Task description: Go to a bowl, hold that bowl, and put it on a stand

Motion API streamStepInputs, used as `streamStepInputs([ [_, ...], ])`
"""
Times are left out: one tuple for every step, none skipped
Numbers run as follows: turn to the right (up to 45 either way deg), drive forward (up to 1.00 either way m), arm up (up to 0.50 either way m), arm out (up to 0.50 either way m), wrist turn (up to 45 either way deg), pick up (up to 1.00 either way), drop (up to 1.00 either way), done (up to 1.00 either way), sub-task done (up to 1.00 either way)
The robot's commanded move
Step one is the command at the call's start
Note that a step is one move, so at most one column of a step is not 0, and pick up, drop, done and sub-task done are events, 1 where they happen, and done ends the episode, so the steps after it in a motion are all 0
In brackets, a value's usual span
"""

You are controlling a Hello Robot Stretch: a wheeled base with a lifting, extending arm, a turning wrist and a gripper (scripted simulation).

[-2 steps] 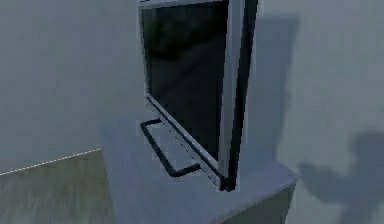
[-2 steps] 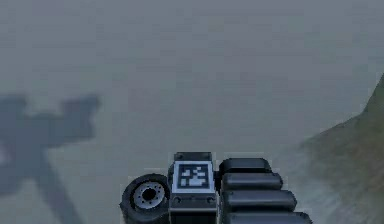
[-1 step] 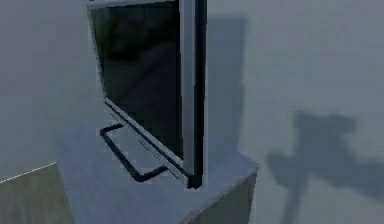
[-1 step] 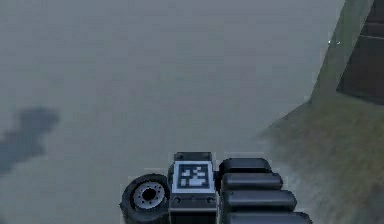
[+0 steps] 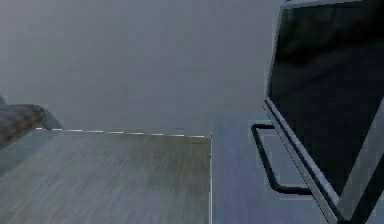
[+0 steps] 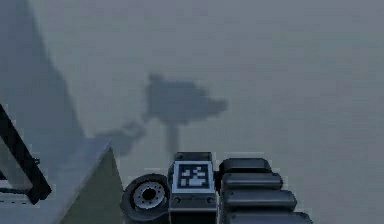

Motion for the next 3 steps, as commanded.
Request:
streamStepInputs([
  [-3.0,0.00,0.00,0.00,0.0,0.00,0.00,0.00,0.00],
  [18.0,0.00,0.00,0.00,0.0,0.00,0.00,0.00,0.00],
  [0.0,0.25,0.00,0.00,0.0,0.00,0.00,0.00,0.00],
])
